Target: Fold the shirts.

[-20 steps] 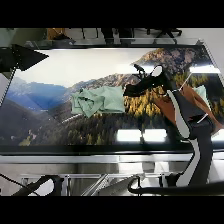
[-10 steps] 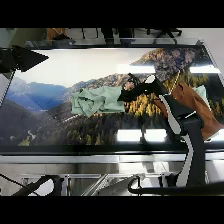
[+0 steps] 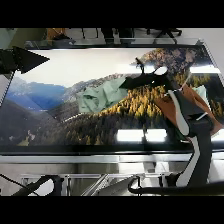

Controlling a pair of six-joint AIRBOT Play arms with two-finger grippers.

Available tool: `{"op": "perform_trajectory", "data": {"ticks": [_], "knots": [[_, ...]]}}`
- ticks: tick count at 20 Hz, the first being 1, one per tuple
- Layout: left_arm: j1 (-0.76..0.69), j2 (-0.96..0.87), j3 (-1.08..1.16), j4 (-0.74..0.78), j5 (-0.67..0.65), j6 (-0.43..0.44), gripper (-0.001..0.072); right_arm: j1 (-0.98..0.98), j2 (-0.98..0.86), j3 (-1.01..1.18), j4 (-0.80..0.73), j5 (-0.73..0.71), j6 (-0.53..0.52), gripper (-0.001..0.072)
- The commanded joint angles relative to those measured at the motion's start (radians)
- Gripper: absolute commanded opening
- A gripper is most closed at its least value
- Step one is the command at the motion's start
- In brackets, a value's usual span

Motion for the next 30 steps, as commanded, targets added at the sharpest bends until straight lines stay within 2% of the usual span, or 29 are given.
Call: {"op": "perform_trajectory", "data": {"ticks": [1,4,6,8,12,14,18,23,28,30], "knots": [[0.001,0.0,0.001,0.001,-0.008,0.001,0.0014,-0.089,0.118,0.079,0.089,-0.002,0.043,0.0017],[0.001,0.0,0.001,0.0,-0.008,0.0,0.0014,-0.178,0.22,0.117,0.084,-0.049,0.135,0.0017],[0.001,0.0,0.001,0.0,-0.008,0.0,0.0014,-0.248,0.281,0.117,0.013,-0.097,0.205,0.0017],[0.001,0.0,0.001,0.0,-0.008,0.001,0.0014,-0.316,0.332,0.117,-0.153,-0.093,0.324,0.0017],[0.001,0.0,0.001,0.001,-0.009,0.001,0.0014,-0.396,0.429,0.116,-0.631,-0.036,0.543,0.0016],[0.001,0.0,0.001,0.001,-0.012,0.001,0.0014,-0.447,0.457,0.113,-0.715,0.044,0.55,0.0016],[0.001,0.0,-0.042,0.0,-0.018,0.013,0.0014,-0.551,0.482,0.113,-0.711,0.193,0.497,0.0016],[0.001,0.0,-0.132,-0.02,0.003,0.038,0.0014,-0.572,0.491,0.113,-0.645,0.239,0.427,0.0016],[0.002,-0.017,-0.132,-0.056,0.013,0.051,0.0014,-0.572,0.459,0.113,-0.525,0.06,0.415,0.0016],[0.001,-0.016,-0.132,-0.062,0.029,0.055,0.0014,-0.571,0.425,0.113,-0.427,-0.059,0.353,0.0016]]}}
